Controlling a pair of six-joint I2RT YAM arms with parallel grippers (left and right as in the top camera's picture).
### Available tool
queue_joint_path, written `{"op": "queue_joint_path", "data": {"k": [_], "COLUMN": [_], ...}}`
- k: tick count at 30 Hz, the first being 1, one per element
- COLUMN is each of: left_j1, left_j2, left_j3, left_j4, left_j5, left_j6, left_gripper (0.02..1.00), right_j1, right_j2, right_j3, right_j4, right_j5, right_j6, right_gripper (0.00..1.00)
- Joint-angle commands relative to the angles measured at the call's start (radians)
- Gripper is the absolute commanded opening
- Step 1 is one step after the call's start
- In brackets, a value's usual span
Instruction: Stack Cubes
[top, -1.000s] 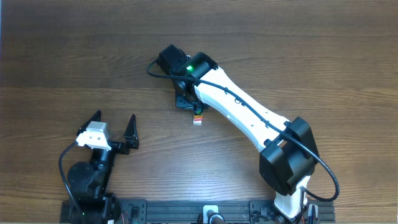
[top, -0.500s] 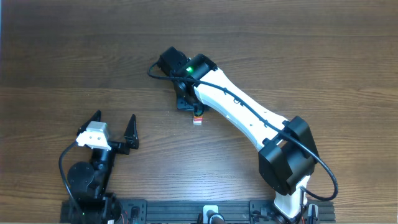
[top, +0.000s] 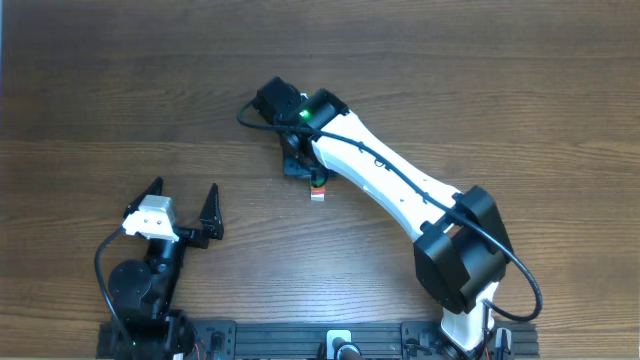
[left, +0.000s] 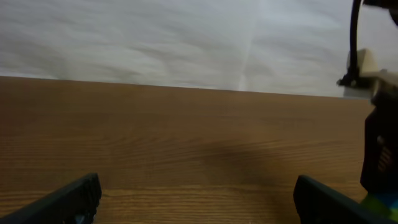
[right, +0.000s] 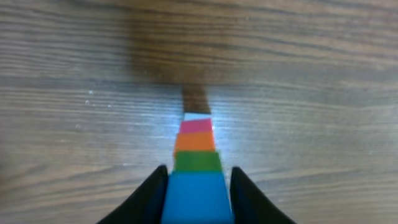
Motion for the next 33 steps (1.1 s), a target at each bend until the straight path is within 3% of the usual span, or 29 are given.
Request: {"op": "queue_joint_path", "data": {"k": [1,6,12,16,23,33], "left_j1": [0.005,0.005,0.005,0.005,0.005,0.005], "left_j2": [-0.007,-0.007,-0.007,-0.007,-0.007,-0.007], "left_j3": [-0.006,-0.006,-0.006,-0.006,-0.006,-0.006], "left_j4": [0.0,0.0,0.0,0.0,0.0,0.0], "left_j5": [0.013,0.013,0.013,0.013,0.013,0.013], "left_j6": [0.014,0.014,0.014,0.014,0.014,0.014], "left_gripper": [1.0,1.0,1.0,1.0,1.0,1.0], "right_j1": [0.006,0.006,0.006,0.006,-0.014,-0.329], "right_j2": [0.014,0.014,0.014,-0.014,-0.253,-0.656], "right_j3": [-0.014,-0.014,-0.014,-0.004,0.035,-0.008], "right_j4": [-0.001,-0.001,0.001,0.008,0.01,-0.075], "right_j5": [-0.002,-0.002,0.002,0.022,0.161,0.183], "right_j6": [0.01,0.01,0.01,-0.006,-0.139,-0.416], "right_gripper": [0.432,0.612,0.982,0.993,0.993,0.993]}}
